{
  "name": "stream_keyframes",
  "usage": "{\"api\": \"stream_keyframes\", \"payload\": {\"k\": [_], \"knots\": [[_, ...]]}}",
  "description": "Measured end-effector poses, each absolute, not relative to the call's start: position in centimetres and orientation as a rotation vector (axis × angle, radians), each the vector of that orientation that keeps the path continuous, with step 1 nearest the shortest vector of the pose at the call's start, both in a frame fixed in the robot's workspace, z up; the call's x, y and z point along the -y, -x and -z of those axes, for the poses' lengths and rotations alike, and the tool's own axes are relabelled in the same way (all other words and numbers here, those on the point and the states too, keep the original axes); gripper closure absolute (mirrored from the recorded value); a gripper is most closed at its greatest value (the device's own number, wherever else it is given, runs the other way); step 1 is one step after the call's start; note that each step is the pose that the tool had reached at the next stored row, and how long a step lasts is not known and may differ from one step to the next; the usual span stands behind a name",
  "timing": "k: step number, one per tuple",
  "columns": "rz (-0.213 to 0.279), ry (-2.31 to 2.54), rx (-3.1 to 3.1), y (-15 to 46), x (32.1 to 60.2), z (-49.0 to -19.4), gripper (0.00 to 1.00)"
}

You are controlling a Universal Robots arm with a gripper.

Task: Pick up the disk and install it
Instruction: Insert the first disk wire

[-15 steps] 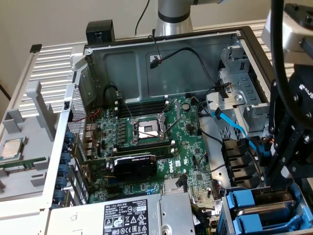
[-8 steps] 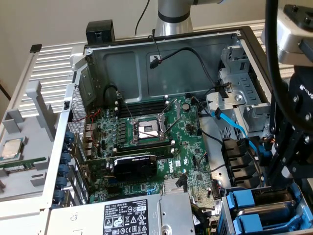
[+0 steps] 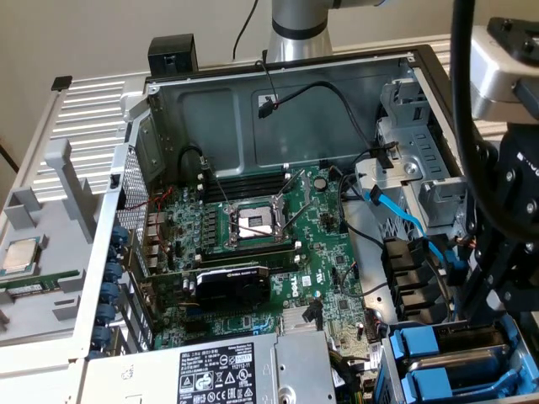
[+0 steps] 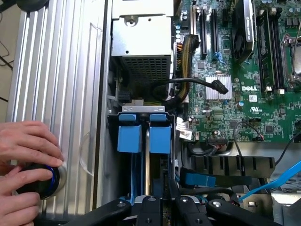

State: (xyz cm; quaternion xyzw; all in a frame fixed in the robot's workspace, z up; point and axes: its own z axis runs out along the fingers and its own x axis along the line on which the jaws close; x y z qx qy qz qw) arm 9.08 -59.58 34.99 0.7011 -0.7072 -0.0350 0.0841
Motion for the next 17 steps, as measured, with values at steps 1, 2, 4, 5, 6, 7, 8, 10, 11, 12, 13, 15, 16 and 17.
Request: {"api": "stream_keyframes", "payload": {"k": [1,2,4,5,6,7,8,10,11,12,13,15,16,17], "knots": [[0.104,-2.092,2.113,-9.03,59.58,-34.97,0.83],[0.103,-2.091,2.115,-8.94,59.58,-34.94,0.83],[0.101,-2.091,2.117,-8.70,59.59,-34.89,0.83],[0.099,-2.091,2.120,-8.62,59.58,-34.89,0.83],[0.095,-2.091,2.123,-8.58,59.58,-34.89,0.83],[0.091,-2.092,2.128,-8.57,59.59,-34.88,0.83],[0.087,-2.091,2.134,-8.57,59.58,-34.87,0.83],[0.083,-2.087,2.143,-8.54,59.58,-34.86,0.83],[0.082,-2.087,2.144,-8.51,59.58,-34.85,0.83],[0.082,-2.087,2.144,-8.49,59.58,-34.84,0.83],[0.081,-2.087,2.145,-8.44,59.58,-34.84,0.83],[0.076,-2.088,2.149,-8.28,59.58,-34.81,0.83],[0.074,-2.087,2.152,-8.27,59.58,-34.81,0.83],[0.073,-2.086,2.155,-8.27,59.58,-34.80,0.83]]}}
